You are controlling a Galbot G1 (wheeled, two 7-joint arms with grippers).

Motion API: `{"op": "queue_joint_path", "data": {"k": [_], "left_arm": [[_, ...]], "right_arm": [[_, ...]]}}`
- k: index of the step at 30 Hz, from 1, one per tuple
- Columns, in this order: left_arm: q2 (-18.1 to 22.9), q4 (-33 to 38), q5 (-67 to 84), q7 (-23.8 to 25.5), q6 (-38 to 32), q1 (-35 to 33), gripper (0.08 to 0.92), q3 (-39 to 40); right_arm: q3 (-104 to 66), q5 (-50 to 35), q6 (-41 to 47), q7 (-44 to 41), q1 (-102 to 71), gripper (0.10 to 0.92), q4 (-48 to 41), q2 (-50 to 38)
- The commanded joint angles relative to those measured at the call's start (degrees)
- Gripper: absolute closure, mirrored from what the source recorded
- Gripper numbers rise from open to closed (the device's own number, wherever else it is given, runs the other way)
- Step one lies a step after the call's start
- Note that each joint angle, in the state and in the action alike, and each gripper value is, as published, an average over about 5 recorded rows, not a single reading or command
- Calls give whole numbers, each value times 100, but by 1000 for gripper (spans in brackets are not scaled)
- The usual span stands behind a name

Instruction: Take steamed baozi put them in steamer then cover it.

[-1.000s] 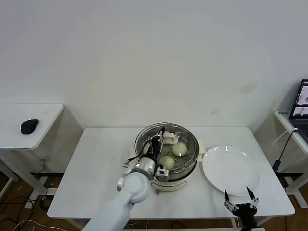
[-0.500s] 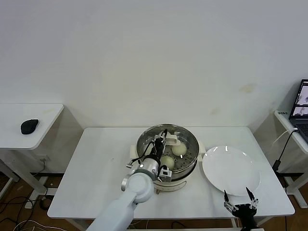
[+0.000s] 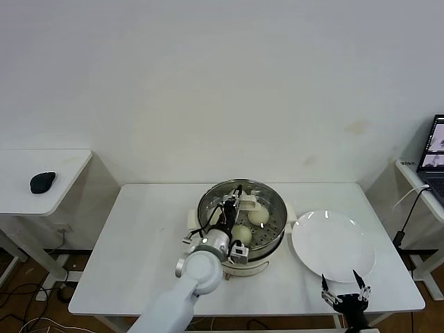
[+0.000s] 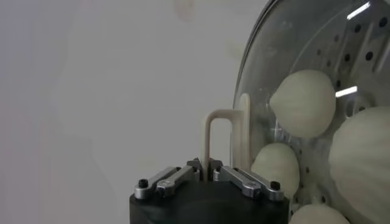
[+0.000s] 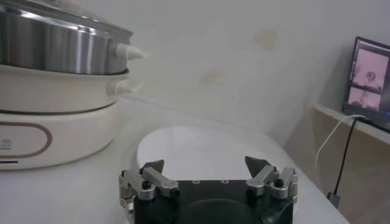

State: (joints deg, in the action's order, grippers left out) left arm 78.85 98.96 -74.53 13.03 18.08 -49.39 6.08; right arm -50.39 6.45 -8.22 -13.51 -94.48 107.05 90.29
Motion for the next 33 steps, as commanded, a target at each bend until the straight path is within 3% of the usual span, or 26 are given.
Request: {"op": "queue_joint_path", "data": {"k": [1, 11, 16, 20, 23, 28, 33], "left_arm": [[-65, 627, 44, 11, -6, -287, 641, -27], [-673, 2442, 558, -250, -199, -1728, 355, -212], [-1126, 3285, 2356, -1093, -661, -3046, 222, -1339], [-1066, 2957, 5443, -1988, -1958, -4016, 185, -2772], [-920, 2544, 7405, -2363, -2687, -4516, 178, -3461], [-942, 2002, 9224, -2543, -2760, -5046, 177, -3734], [-904, 1723, 9904, -2623, -2924, -5379, 177, -3679]], "right_arm": [[8, 7, -1, -1, -17, 203, 20, 4], [53, 21, -4, -2, -47, 203, 49, 4], [106, 12, -70, -8, -84, 203, 60, -7], [252, -98, -164, 2, -153, 203, 102, -77], [415, -266, -237, 30, -266, 203, 192, -202], [587, -481, -324, 49, -548, 203, 431, -524], [651, -546, -332, 75, -830, 203, 538, -774]]}}
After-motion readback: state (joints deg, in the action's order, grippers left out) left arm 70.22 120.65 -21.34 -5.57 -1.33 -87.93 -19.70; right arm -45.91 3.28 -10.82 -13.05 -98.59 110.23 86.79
